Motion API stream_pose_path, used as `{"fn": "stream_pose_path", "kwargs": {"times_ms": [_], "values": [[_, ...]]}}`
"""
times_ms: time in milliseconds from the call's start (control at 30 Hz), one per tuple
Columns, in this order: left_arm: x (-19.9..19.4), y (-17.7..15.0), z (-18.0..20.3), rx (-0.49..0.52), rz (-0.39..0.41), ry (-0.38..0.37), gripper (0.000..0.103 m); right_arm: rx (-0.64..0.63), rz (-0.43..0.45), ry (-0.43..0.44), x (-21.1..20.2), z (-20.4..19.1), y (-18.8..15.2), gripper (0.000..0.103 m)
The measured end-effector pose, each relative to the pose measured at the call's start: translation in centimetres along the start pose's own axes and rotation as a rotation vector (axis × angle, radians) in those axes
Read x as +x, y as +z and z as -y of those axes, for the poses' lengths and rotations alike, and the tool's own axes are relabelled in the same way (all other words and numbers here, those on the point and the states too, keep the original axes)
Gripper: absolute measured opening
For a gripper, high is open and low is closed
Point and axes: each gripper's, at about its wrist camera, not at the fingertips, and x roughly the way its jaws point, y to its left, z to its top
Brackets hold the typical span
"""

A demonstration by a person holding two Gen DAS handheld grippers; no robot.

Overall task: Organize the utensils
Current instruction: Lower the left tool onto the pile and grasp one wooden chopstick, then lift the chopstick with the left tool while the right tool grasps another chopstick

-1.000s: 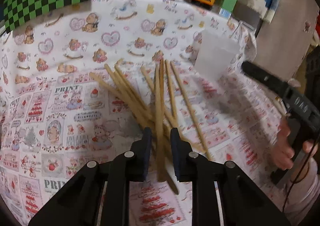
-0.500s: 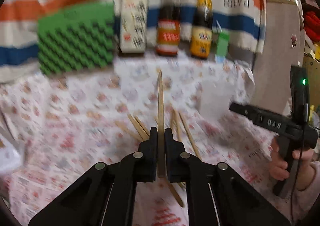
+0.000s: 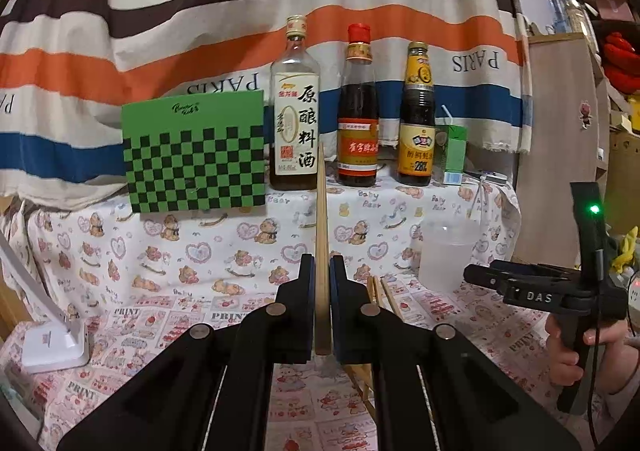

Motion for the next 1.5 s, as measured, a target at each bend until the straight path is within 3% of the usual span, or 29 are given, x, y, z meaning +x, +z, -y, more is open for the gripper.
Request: {"fn": "stream_pose_path", "kwargs": {"times_ms": [233,500,633,900,1100,1200,1300,1367,1500], "values": [[-0.8,0.1,0.5,0.005,0.030,-0.022,0.006,0.003,-0.011,0.001,0.3,0.2,0.0,0.067],[0.2,0.1,-0.8,-0.063,-0.028,-0.046,0.006,-0.019,-0.016,0.007,0.3,-0.3,-0.2,0.067],[0.2,0.1,-0.5,-0.045,-0.047,-0.056,0.006,-0.022,-0.014,0.001,0.3,-0.3,-0.2,0.067],[-1.1,0.6,-0.7,-0.050,0.025,-0.044,0.006,-0.030,-0.014,0.003,0.3,-0.4,-0.3,0.067],[-3.1,1.4,-1.9,-0.035,0.173,0.057,0.006,-0.021,-0.017,0.012,0.1,-0.2,-0.1,0.066],[-3.3,1.8,-3.2,-0.050,0.194,0.099,0.006,-0.024,-0.016,0.030,-0.2,-0.2,0.2,0.051],[-3.0,2.0,-4.9,-0.101,0.190,0.119,0.006,0.022,-0.032,0.047,-0.3,0.1,1.1,0.042],[-2.9,2.0,-5.8,-0.124,0.198,0.134,0.006,0.064,-0.097,0.064,0.4,0.0,2.2,0.035],[-2.8,2.1,-7.3,-0.151,0.202,0.160,0.006,0.128,-0.245,0.089,3.1,-1.3,4.0,0.030]]}}
